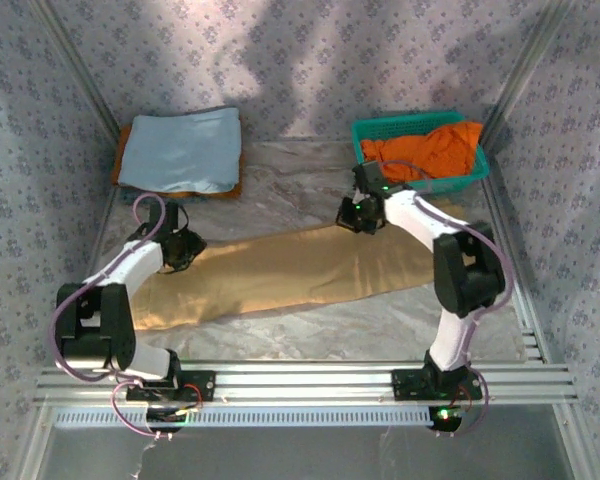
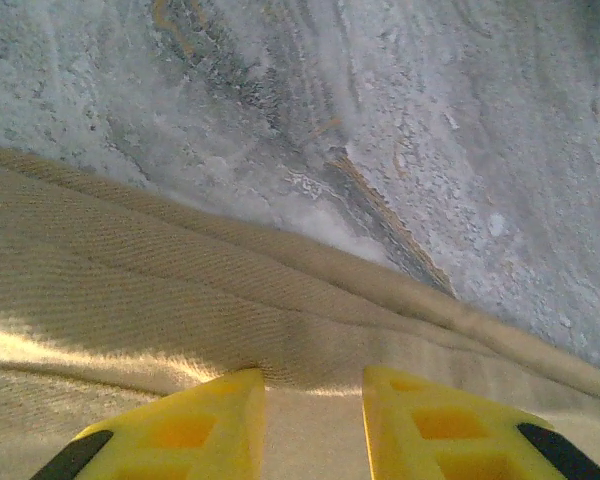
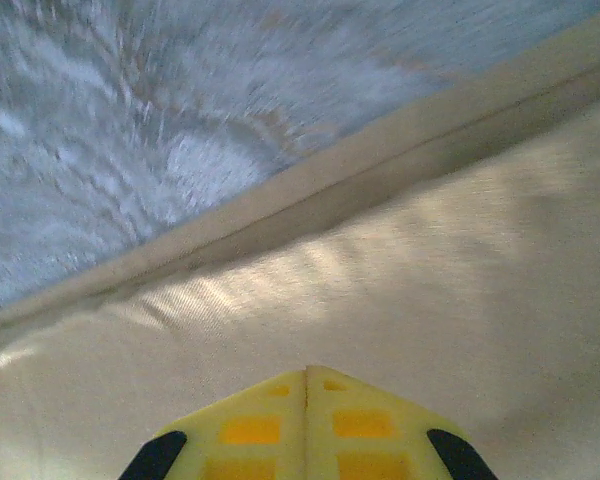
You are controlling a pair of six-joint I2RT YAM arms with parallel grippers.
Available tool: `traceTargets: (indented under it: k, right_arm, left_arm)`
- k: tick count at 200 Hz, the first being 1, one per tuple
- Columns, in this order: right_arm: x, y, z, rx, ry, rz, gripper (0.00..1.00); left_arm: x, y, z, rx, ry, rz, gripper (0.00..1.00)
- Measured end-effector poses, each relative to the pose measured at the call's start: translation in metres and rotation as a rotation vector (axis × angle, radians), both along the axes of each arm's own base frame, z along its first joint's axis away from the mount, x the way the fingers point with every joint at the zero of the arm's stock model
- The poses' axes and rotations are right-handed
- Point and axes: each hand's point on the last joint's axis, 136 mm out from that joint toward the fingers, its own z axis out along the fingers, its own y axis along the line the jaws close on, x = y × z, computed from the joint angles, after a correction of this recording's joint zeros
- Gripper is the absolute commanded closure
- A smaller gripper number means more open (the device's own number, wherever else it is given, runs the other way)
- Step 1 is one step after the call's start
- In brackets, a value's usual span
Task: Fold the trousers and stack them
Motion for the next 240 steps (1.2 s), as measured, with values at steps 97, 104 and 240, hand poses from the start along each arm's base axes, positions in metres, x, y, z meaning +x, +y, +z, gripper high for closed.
traceTargets:
  k: [97,104,240]
  right_arm:
    - [0.048,0.034,-0.057,-0.063,0.069,0.061,1.00]
    - [0.050,0.032,-0.060,-0.066,0.075,0.060,1.00]
    - [0.053,0.006,0.010,-0.075,-0.036,0.065,0.77]
  left_arm:
    - [0.061,0.008,-0.024,0.027,-0.035,-0.032,0.73]
    - [0.062,0.007,-0.027,0.023,-0.035,-0.037,0.74]
    - [0.066,0.025,0.079,0.041,-0.287,-0.044,0.27]
